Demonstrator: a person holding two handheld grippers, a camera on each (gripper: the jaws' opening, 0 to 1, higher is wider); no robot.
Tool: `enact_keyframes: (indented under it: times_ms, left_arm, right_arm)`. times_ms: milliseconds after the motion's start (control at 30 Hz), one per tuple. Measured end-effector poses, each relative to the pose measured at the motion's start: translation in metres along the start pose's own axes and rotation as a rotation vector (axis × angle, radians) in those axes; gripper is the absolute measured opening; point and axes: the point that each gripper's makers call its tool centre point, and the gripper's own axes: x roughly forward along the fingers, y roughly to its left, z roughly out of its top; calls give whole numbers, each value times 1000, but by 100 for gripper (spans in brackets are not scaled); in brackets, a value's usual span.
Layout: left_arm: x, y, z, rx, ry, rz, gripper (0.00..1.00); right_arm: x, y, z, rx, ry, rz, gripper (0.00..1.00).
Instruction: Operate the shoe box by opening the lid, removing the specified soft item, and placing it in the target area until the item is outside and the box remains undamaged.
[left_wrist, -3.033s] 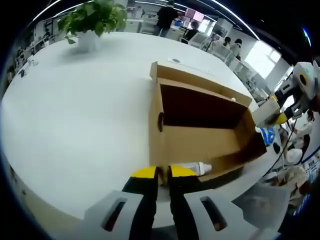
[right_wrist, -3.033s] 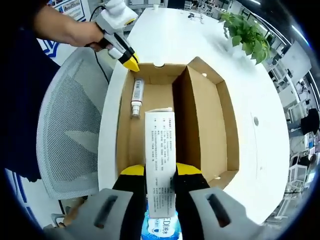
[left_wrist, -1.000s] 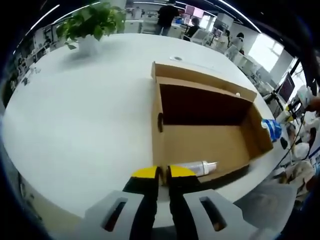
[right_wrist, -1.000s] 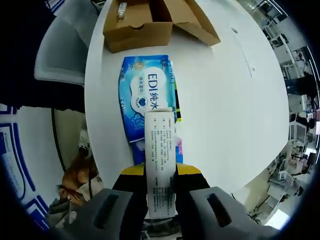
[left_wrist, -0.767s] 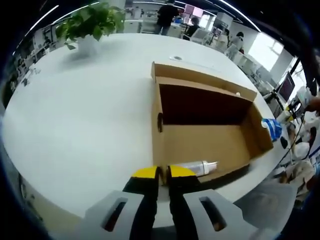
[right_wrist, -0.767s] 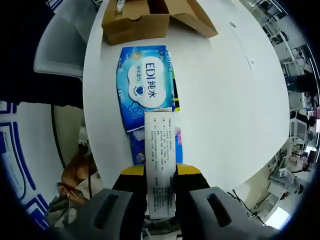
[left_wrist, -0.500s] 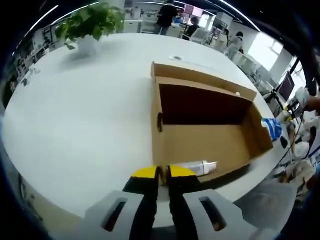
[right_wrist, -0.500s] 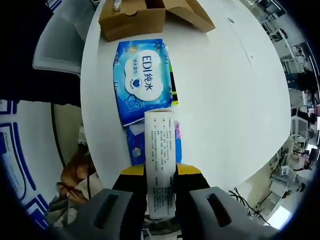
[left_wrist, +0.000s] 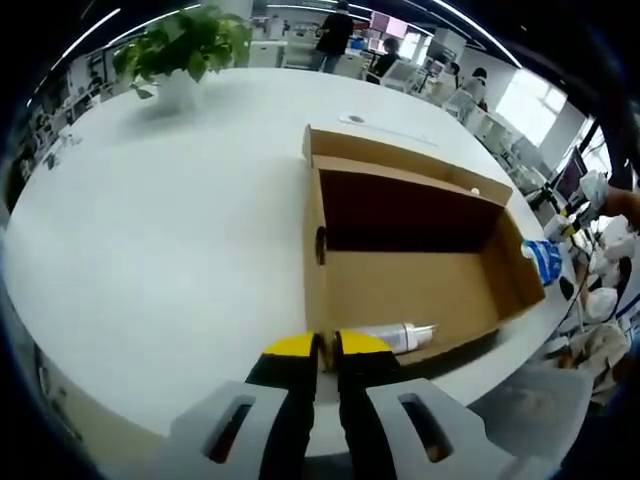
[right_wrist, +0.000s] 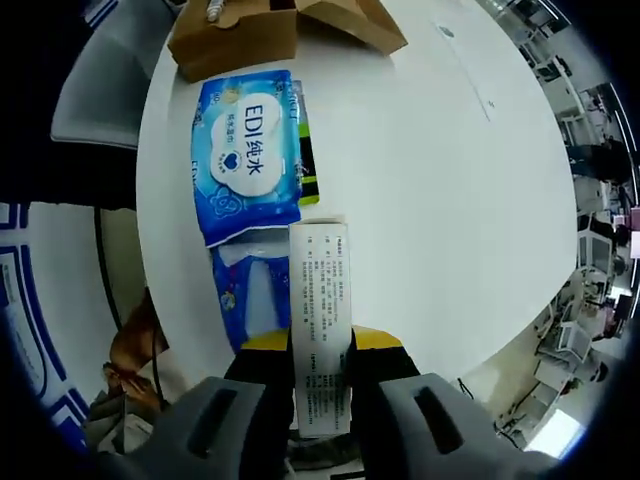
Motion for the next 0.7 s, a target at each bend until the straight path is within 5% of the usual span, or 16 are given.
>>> enact_keyframes:
  times_ms: [700]
  left_arm:
    - [0,0,1,14,11,16,3]
  right_arm:
    - [40,-16,6,-47,3,21,18]
